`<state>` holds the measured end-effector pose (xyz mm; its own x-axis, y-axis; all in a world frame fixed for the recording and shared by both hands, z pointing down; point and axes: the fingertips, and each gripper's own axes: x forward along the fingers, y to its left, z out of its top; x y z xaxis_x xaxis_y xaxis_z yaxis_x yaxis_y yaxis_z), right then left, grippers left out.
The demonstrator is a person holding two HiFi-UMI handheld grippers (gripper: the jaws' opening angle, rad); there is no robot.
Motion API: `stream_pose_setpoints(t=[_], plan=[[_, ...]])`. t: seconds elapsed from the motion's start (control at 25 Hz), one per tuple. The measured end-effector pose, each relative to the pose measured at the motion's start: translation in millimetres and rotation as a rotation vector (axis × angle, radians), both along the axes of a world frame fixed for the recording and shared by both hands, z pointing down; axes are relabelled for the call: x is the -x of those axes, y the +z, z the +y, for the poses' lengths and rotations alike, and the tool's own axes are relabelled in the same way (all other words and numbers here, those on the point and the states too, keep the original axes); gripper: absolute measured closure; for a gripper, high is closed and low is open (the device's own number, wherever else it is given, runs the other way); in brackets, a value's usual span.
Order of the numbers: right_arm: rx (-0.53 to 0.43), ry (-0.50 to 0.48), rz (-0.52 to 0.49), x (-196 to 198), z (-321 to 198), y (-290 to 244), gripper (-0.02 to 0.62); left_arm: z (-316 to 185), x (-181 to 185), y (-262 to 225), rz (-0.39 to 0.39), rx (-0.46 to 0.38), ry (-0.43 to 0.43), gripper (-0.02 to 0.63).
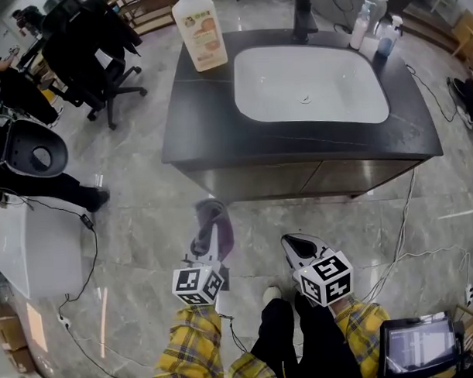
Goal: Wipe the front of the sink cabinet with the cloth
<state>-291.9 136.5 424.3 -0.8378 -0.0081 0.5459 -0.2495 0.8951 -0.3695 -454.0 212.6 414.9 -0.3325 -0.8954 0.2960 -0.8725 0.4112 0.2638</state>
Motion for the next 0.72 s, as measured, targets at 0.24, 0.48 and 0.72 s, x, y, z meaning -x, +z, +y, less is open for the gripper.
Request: stream_pose_setpoints(t=[0.24,0.48,0.72], plan=[[0.019,-0.016,0.003,19,-13,15,0.589,-13,29,19,-0.032,0.05,-0.022,0.555],[0.033,-0.035,0.004,35,-20,27,0.589,-22,66,36,-0.045,0.089,-0.067,0.555],[0.05,-0.041,0.011,37,-26,37,0.589,-38,86,43,-0.059,0.091,-0.093,0.555]])
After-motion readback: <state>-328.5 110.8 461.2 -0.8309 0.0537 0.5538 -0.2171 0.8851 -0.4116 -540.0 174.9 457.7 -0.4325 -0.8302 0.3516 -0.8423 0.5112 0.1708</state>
